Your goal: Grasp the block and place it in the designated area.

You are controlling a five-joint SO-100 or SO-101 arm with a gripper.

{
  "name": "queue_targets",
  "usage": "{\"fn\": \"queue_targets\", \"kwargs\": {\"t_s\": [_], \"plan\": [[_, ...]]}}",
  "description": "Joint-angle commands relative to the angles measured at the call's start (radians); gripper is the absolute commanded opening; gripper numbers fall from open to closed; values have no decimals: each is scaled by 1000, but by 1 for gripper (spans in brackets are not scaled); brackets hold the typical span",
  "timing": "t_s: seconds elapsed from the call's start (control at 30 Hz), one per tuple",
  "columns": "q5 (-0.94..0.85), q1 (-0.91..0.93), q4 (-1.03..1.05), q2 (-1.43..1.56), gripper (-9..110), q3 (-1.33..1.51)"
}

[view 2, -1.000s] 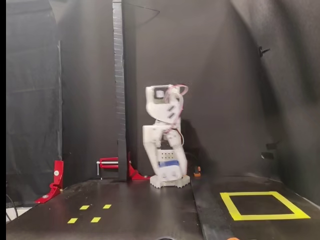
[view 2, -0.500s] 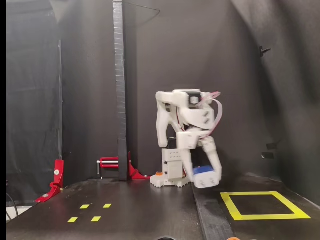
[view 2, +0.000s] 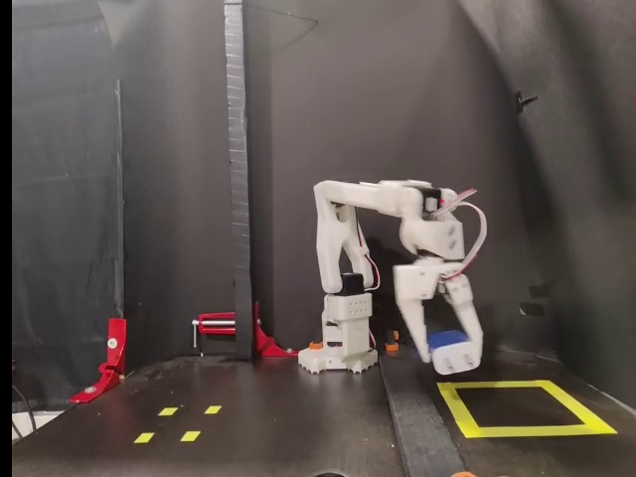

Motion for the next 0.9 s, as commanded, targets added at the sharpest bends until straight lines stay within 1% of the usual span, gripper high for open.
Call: {"fn": "queue_targets", "kwargs": {"t_s": [0.0, 0.47, 0.87], "plan": [[21, -34, 23, 5, 19, -55], [25, -38, 20, -21, 19, -80], [48, -72, -123, -227, 19, -89]]}}
